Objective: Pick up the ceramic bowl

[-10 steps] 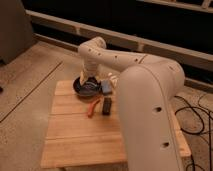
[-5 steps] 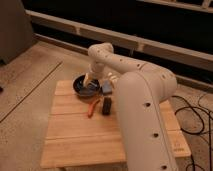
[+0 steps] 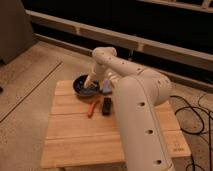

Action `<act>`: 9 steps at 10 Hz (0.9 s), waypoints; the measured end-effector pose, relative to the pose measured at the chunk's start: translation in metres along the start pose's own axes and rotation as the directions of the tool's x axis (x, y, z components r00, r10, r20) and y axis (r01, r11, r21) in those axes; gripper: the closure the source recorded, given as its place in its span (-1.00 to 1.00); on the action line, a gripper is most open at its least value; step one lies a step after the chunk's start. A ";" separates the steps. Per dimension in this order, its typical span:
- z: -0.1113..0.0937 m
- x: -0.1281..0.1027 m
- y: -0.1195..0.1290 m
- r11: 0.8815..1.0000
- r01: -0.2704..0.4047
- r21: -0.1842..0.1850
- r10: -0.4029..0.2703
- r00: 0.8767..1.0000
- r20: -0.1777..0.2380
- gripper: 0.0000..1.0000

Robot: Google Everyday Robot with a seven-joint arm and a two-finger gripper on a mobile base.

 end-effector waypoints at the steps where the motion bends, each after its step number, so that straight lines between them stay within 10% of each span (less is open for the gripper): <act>1: 0.007 0.001 -0.005 1.000 -0.009 0.002 0.009 1.000 -0.020 -0.30; 9: 0.034 -0.003 -0.020 0.999 -0.030 0.026 0.033 0.992 -0.120 -0.14</act>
